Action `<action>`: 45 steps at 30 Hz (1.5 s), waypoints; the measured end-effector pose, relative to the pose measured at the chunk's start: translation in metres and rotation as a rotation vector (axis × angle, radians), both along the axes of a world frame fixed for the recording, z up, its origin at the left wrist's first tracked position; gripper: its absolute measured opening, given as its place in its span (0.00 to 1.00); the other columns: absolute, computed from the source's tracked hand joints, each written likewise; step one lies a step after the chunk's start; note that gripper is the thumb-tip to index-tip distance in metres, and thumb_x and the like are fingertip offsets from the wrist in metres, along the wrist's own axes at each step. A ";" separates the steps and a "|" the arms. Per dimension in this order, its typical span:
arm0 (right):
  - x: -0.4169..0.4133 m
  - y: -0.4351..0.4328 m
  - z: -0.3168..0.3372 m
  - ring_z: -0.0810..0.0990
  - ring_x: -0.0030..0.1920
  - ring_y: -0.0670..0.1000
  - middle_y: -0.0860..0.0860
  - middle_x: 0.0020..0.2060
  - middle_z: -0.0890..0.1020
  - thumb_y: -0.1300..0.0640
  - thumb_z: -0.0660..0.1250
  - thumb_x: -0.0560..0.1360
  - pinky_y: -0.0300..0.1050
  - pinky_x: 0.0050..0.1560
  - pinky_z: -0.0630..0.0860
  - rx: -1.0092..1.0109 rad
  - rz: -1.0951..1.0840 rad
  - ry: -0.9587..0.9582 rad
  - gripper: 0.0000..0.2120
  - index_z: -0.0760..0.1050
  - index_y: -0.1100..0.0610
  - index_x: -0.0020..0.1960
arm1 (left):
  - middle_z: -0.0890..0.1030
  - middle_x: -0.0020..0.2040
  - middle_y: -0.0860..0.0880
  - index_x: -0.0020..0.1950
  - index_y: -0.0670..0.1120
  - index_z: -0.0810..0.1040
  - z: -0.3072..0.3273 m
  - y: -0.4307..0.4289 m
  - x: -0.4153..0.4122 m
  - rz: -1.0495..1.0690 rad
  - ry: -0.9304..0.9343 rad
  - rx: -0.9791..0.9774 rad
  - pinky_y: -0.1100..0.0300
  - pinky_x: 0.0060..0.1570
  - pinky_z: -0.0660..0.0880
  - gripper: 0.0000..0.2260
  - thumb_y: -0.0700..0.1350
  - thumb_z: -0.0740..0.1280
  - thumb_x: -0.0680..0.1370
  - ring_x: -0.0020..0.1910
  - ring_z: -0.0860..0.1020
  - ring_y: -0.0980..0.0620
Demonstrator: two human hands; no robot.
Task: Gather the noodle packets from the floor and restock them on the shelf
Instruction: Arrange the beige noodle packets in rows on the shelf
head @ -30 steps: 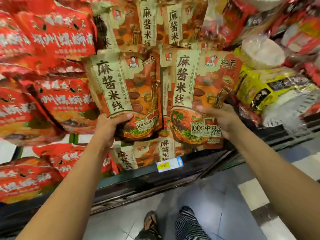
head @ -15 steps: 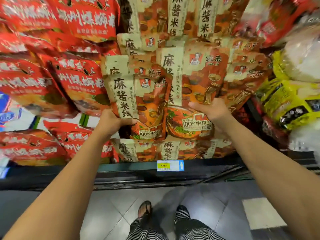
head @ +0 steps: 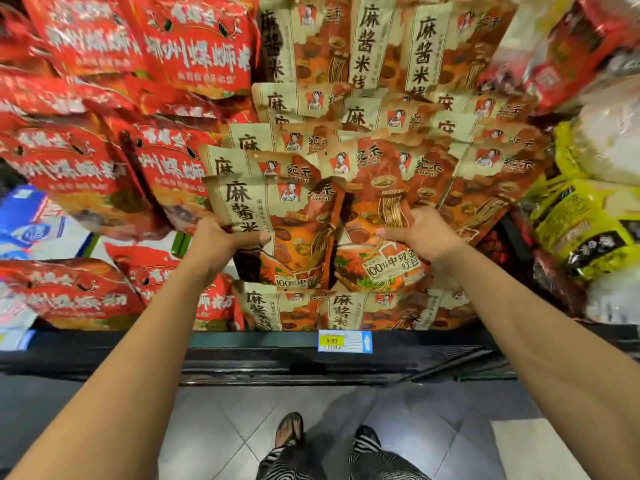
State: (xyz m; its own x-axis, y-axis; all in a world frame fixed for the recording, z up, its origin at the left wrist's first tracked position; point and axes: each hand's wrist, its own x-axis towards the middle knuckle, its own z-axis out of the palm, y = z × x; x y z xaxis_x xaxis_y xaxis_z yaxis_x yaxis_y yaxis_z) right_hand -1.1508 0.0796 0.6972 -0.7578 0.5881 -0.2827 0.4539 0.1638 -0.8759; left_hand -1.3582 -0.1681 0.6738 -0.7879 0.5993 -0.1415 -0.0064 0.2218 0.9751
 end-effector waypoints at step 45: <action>0.025 -0.023 -0.015 0.85 0.47 0.44 0.48 0.48 0.86 0.55 0.81 0.62 0.41 0.53 0.80 -0.168 0.028 0.102 0.21 0.78 0.49 0.52 | 0.83 0.50 0.51 0.48 0.50 0.77 0.015 -0.032 -0.005 0.270 0.005 -0.005 0.60 0.49 0.74 0.14 0.41 0.78 0.69 0.49 0.80 0.55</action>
